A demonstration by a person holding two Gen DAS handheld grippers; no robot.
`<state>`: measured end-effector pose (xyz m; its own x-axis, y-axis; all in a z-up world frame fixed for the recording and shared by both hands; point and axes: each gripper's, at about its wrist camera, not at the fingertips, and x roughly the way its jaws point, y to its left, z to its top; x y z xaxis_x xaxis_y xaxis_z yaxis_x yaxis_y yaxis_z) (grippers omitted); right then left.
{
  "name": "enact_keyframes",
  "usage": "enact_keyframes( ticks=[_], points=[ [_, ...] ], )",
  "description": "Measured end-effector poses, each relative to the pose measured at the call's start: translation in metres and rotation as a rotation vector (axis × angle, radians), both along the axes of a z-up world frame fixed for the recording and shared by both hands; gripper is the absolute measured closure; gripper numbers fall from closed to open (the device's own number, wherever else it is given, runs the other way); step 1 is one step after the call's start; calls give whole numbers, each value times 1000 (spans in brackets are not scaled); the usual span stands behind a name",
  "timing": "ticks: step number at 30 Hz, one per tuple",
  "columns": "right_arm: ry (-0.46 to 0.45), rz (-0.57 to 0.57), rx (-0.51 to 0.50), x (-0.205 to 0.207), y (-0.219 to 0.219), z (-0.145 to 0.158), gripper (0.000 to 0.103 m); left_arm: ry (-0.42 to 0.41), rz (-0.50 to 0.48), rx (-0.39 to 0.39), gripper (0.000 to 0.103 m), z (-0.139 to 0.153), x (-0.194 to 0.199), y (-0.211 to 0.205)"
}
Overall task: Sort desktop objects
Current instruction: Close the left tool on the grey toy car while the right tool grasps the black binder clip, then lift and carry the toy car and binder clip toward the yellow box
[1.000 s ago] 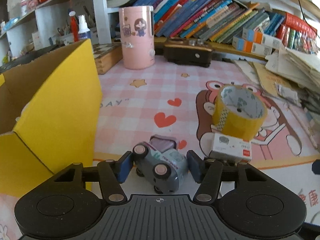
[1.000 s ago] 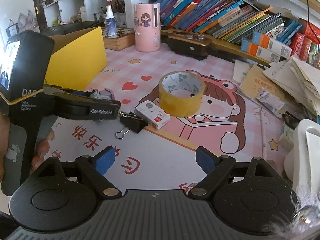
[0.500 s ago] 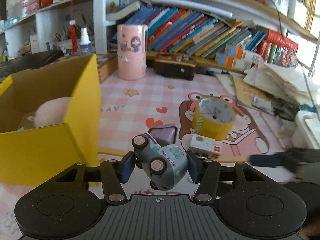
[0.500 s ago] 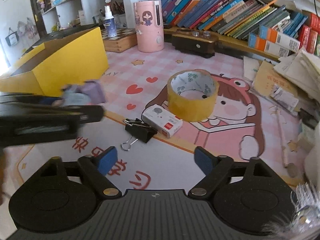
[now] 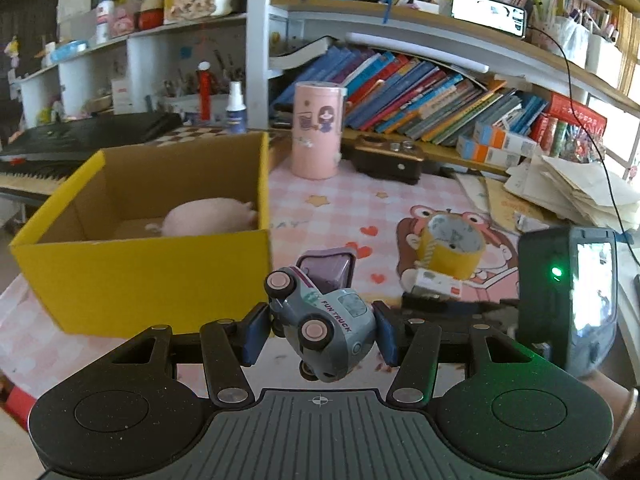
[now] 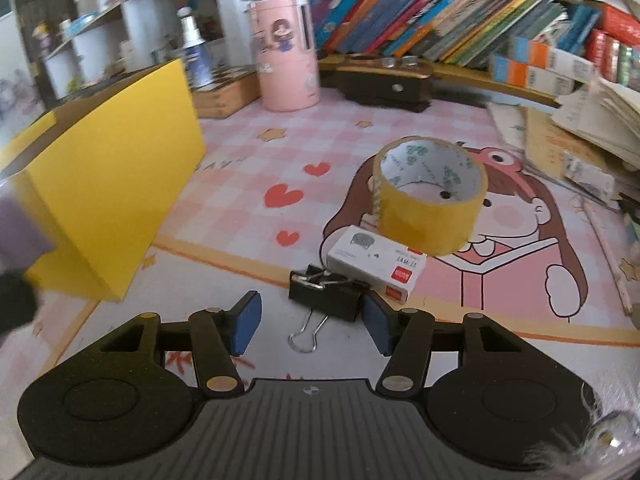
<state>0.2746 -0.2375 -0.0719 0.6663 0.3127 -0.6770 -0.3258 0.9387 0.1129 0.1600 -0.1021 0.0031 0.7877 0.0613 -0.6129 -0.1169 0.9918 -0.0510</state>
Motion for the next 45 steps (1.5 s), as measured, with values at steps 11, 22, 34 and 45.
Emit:
enact_keyframes(
  ticks=[11, 22, 34, 45],
  points=[
    [-54, -60, -81, 2, 19, -5, 50, -8, 42, -8, 49, 3, -20, 20],
    [-49, -32, -51, 1, 11, 1, 65, -25, 55, -45, 49, 3, -30, 38],
    [-58, 67, 31, -45, -15, 74, 65, -104, -5, -122, 49, 10, -43, 57],
    [-4, 125, 21, -103, 10, 80, 65, -104, -98, -160, 49, 7, -66, 76]
  ],
)
